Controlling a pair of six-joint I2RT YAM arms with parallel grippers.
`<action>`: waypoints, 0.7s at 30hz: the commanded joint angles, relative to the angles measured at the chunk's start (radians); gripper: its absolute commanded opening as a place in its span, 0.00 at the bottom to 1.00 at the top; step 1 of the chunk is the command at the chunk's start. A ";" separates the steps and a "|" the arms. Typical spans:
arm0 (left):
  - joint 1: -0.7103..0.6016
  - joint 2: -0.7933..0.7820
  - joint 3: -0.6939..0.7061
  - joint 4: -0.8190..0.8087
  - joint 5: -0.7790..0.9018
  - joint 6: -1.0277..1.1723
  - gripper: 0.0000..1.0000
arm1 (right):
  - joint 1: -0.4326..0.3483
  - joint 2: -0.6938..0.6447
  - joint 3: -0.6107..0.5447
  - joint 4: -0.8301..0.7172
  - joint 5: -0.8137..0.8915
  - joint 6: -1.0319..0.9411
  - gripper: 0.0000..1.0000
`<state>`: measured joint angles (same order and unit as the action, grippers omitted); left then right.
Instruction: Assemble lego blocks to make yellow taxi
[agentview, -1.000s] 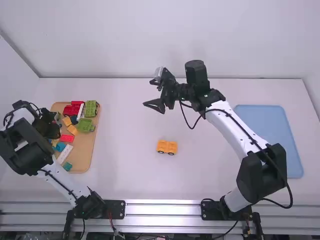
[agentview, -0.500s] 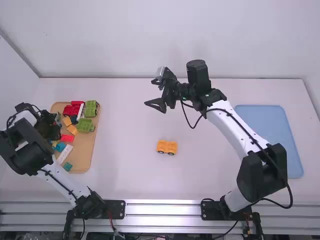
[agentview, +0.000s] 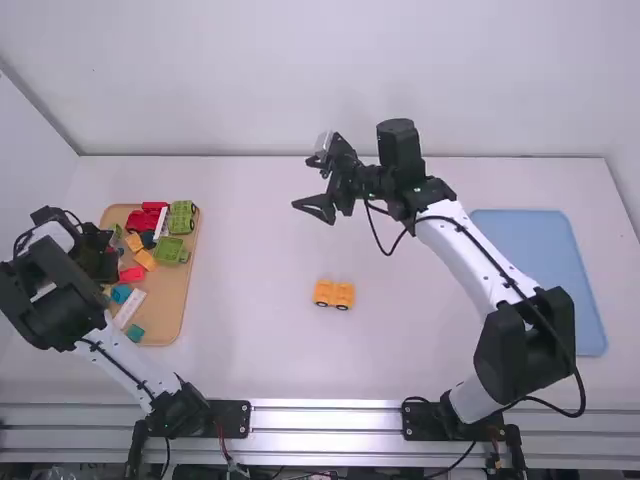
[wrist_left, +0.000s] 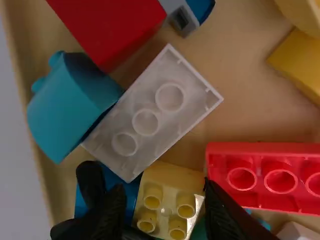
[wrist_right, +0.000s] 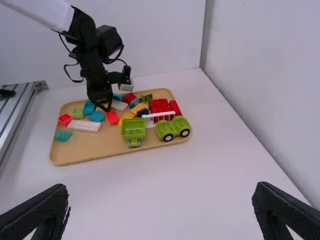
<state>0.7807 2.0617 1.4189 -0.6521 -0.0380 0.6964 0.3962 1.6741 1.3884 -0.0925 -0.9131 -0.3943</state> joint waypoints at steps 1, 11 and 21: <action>0.008 0.001 -0.029 -0.002 0.010 -0.005 0.46 | -0.006 0.009 0.025 0.003 -0.005 0.005 0.98; 0.011 0.001 0.044 -0.083 0.038 -0.081 0.52 | -0.005 0.009 0.025 0.007 -0.006 0.002 0.98; 0.011 0.001 0.011 -0.056 0.013 0.055 0.46 | -0.005 0.009 0.025 -0.002 -0.006 0.005 0.98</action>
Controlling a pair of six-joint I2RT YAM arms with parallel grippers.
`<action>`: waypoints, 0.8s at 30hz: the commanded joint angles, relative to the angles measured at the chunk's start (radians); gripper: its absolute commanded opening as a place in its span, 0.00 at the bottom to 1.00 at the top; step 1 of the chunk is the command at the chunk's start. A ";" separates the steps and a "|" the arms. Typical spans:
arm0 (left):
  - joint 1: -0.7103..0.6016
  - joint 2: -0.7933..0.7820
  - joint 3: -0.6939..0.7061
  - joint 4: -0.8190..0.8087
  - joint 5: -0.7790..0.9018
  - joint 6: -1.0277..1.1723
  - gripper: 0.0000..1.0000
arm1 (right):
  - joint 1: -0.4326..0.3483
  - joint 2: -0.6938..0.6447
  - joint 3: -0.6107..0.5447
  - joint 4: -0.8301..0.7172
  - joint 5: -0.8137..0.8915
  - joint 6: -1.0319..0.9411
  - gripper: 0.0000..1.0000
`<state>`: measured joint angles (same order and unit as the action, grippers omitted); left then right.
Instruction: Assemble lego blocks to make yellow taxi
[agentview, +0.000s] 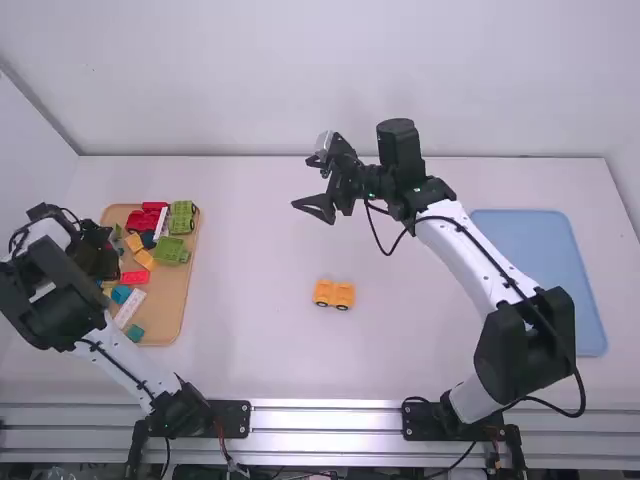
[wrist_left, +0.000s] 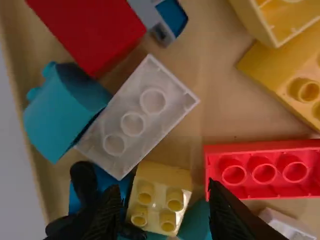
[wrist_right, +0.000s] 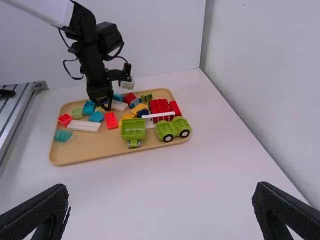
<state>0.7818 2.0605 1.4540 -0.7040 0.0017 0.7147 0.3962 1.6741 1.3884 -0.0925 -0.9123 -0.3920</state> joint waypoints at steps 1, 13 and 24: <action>0.010 0.002 -0.042 0.014 -0.051 0.035 0.43 | -0.005 0.009 0.025 -0.002 -0.006 0.003 0.98; 0.036 0.002 -0.068 0.063 0.015 0.078 0.47 | -0.005 0.009 0.025 0.002 -0.006 0.003 0.98; 0.023 0.002 -0.075 0.024 0.066 0.068 0.47 | -0.004 0.009 0.025 0.002 -0.006 0.002 0.98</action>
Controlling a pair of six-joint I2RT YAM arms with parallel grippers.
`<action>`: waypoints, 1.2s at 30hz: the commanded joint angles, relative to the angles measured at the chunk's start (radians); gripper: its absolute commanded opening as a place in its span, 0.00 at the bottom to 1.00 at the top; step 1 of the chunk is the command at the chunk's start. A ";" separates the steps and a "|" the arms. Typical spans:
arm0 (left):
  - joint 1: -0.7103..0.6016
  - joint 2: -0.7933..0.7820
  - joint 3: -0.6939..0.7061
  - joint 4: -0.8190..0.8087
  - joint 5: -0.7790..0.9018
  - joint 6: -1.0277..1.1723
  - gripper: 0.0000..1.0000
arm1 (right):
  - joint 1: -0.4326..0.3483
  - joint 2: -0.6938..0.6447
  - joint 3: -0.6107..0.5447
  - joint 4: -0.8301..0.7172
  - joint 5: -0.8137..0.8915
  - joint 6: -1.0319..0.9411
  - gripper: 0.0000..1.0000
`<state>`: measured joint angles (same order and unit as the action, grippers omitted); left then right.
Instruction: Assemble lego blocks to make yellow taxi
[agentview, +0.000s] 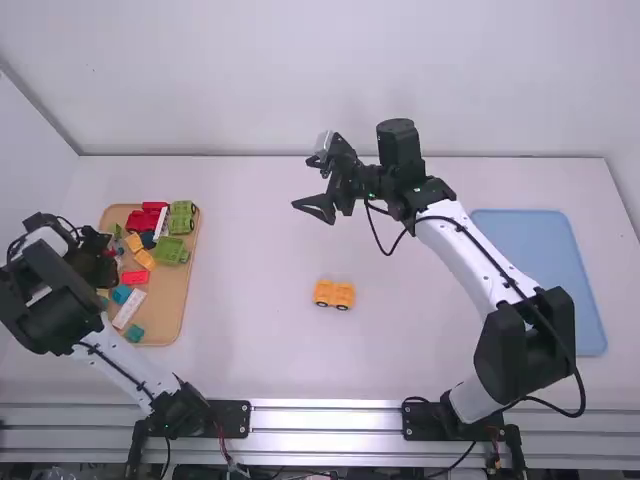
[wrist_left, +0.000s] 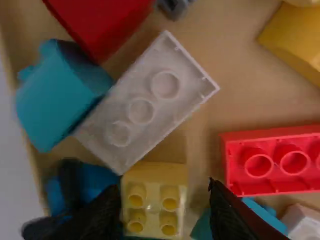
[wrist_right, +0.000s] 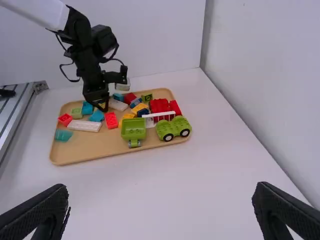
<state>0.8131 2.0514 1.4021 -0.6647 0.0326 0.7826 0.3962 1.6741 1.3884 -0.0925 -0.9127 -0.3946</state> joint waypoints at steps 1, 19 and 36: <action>-0.008 0.011 -0.023 -0.014 0.036 0.000 0.47 | -0.004 0.009 0.025 0.002 -0.006 0.005 0.98; 0.000 0.011 -0.037 -0.016 -0.040 -0.076 0.46 | -0.005 0.009 0.025 -0.002 -0.006 0.005 0.98; -0.009 0.011 -0.013 0.018 -0.024 -0.223 0.21 | -0.023 0.009 0.025 -0.001 -0.006 0.005 0.98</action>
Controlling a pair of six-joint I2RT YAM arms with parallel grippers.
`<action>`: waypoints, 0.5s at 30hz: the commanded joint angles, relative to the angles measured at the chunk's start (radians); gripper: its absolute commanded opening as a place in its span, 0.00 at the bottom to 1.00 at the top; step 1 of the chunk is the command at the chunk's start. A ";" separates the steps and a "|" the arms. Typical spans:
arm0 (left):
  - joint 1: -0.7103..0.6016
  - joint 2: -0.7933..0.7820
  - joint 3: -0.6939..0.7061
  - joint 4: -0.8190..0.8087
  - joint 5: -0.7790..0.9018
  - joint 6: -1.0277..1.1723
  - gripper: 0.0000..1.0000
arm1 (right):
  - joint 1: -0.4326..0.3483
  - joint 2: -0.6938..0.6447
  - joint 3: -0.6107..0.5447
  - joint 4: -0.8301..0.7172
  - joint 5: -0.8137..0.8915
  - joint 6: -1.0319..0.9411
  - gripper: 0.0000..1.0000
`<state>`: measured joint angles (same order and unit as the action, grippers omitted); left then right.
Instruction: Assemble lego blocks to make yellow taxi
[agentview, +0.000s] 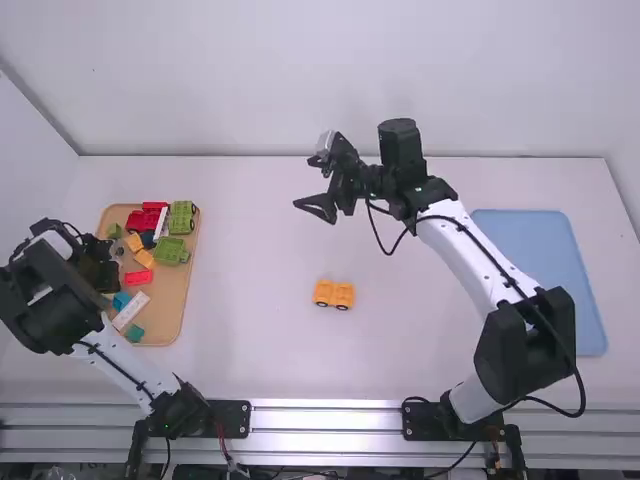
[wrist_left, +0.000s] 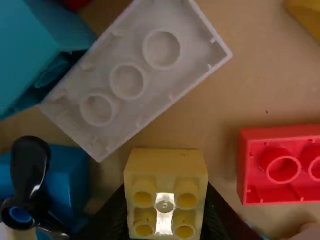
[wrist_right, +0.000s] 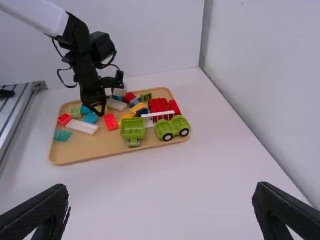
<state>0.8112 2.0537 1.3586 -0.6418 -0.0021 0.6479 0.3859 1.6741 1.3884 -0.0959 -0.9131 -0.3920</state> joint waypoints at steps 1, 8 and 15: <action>-0.007 0.007 0.039 -0.008 0.006 -0.120 0.21 | -0.016 0.009 0.025 0.002 -0.006 0.003 0.98; -0.024 -0.079 0.086 -0.113 0.071 -0.143 0.16 | -0.060 0.009 0.025 0.005 -0.063 0.029 0.98; -0.163 -0.200 0.074 -0.166 0.154 -0.044 0.11 | -0.105 0.009 0.025 -0.002 -0.131 0.029 0.98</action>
<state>0.7132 1.9102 1.4239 -0.7902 0.0830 0.5472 0.2939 1.6745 1.3884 -0.0952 -0.9997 -0.3691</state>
